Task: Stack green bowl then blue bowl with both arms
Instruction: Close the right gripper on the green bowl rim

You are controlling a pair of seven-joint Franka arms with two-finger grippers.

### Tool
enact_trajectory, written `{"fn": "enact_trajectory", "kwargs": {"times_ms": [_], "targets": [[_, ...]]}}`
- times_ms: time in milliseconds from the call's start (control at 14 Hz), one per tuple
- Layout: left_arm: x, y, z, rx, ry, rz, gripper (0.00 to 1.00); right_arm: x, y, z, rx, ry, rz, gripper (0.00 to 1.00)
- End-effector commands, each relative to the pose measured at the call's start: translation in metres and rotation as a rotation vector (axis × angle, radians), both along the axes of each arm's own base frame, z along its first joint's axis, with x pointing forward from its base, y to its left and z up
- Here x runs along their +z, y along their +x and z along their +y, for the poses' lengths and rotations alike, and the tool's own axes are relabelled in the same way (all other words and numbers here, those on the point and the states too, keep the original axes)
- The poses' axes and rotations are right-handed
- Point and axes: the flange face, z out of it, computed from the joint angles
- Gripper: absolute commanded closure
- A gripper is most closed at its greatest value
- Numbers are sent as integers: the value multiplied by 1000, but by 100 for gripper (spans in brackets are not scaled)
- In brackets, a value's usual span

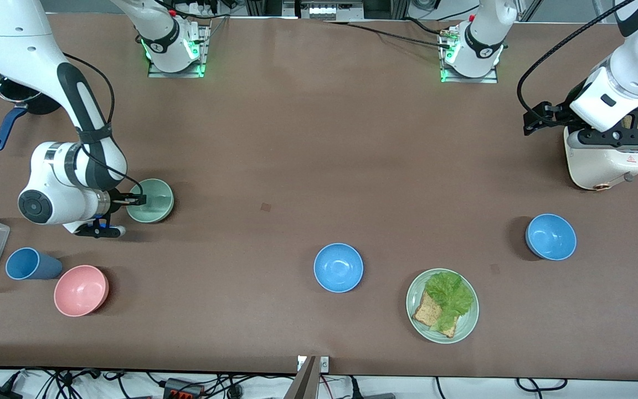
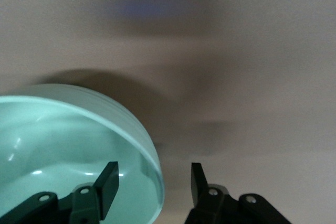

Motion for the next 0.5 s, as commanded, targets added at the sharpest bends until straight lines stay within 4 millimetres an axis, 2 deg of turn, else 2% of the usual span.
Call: {"fn": "enact_trajectory", "kwargs": {"times_ms": [0,214,286,429], "targets": [[5,5,0,-8,-14,6,0,14,4,-1,12,0,-18,100],[6,7,0,-7,-14,12,0,32,13,9,20,9,-1,100],[5,7,0,-9,-14,15,0,34,13,10,22,13,8,100],[5,7,0,-9,-13,16,0,35,14,23,80,44,9,100]]}}
